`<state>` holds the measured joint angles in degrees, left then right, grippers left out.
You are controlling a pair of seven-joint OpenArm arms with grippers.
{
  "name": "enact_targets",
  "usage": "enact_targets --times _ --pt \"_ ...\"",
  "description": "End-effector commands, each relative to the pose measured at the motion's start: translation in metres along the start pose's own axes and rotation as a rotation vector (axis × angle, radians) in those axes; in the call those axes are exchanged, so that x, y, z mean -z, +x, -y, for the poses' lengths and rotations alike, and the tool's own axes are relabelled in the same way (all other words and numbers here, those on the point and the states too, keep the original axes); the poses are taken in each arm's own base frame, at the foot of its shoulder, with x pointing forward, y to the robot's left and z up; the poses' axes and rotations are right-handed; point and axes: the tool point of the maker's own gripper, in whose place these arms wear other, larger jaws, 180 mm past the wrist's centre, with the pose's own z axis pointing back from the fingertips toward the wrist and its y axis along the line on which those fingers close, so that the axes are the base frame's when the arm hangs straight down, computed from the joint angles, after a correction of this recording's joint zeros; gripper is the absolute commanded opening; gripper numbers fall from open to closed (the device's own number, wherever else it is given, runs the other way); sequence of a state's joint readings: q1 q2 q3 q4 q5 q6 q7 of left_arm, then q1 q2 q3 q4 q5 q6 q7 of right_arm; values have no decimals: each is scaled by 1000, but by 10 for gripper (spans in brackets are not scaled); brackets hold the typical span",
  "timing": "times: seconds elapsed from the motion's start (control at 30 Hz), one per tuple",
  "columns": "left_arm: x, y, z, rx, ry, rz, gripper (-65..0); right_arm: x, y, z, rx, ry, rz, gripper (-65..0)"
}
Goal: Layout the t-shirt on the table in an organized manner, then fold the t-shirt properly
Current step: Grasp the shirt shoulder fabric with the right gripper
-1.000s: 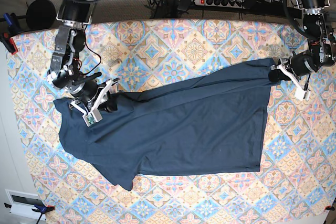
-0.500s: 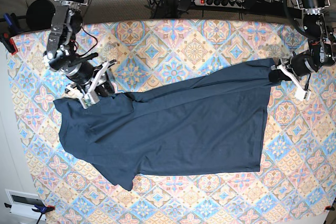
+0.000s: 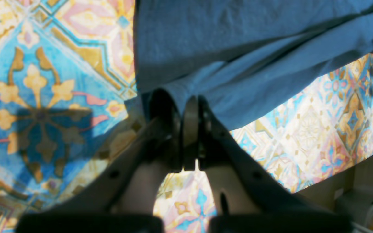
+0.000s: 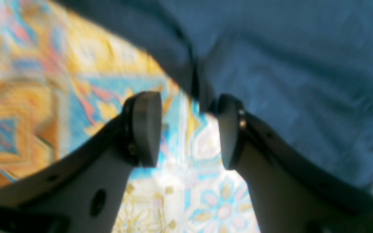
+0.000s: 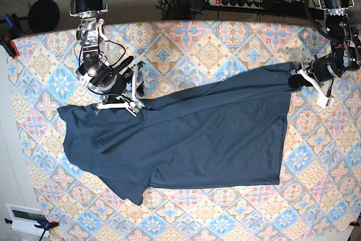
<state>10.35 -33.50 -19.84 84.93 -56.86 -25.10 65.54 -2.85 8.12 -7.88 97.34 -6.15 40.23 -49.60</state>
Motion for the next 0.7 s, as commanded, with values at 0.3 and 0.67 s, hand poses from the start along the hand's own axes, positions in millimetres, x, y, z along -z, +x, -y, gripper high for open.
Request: enact_targets --times 0.3,0.67 --pt "-7 17 0 26 3 38 -650 2 44 40 -10 -60 114 -380" --pt "-7 17 -1 27 4 39 -650 7 37 37 1 -44 94 -380"
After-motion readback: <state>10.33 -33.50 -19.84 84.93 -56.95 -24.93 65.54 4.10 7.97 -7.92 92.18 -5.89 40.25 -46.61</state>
